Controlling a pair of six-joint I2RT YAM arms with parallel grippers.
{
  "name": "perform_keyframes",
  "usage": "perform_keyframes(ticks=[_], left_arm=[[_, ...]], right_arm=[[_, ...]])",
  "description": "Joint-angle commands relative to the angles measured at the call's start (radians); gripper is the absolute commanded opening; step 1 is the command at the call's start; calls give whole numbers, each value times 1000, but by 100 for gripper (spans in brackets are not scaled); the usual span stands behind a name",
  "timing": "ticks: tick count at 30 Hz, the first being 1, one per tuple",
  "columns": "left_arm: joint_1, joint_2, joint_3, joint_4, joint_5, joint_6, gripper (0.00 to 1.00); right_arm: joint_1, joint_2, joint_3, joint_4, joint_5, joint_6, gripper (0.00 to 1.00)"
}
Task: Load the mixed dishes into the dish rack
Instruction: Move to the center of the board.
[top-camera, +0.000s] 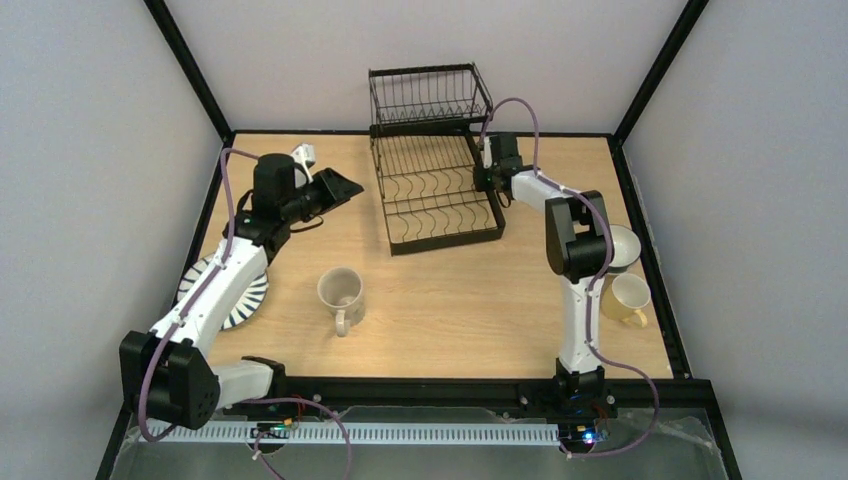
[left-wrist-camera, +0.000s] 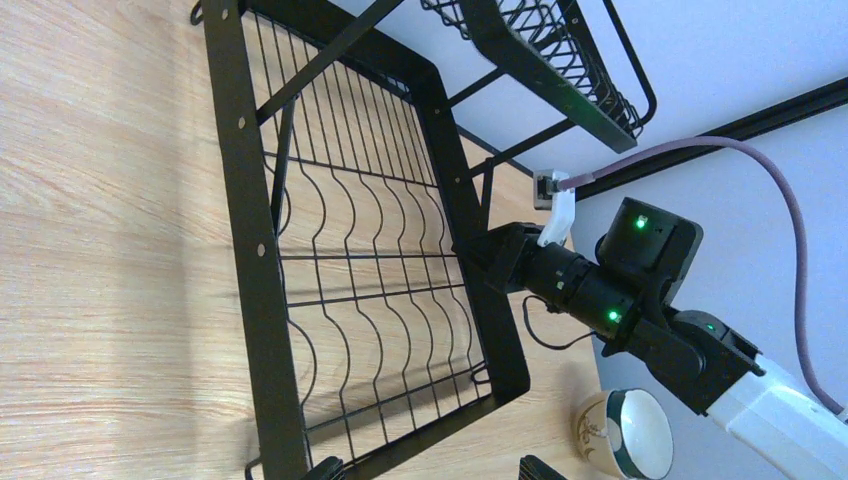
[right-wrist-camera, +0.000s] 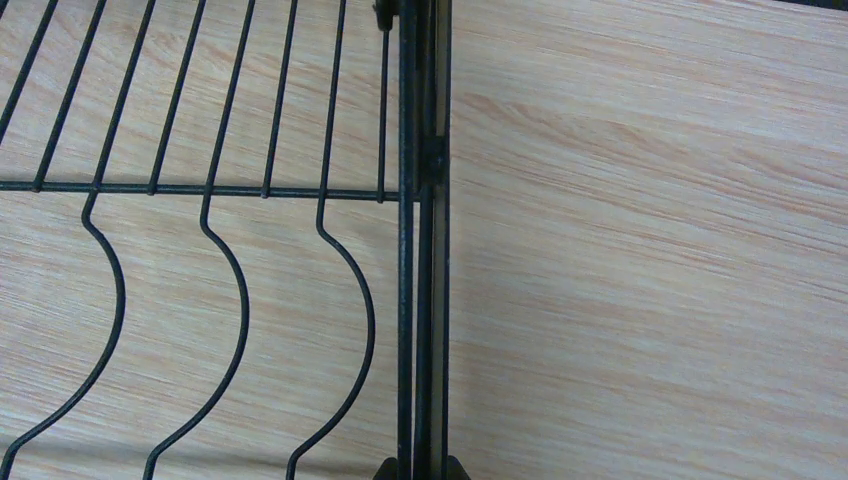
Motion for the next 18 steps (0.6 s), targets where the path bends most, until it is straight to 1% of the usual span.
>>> perform_keyframes(ticks=[1, 9, 18], left_arm=[[6, -48, -16, -15, 4, 17, 99], [7, -105, -49, -42, -1, 31, 99], [7, -148, -50, -76, 2, 33, 99]], right_arm=[[3, -126, -75, 73, 104, 27, 0], [38, -221, -174, 198, 174, 7, 0], [72, -299, -269, 194, 223, 38, 0]])
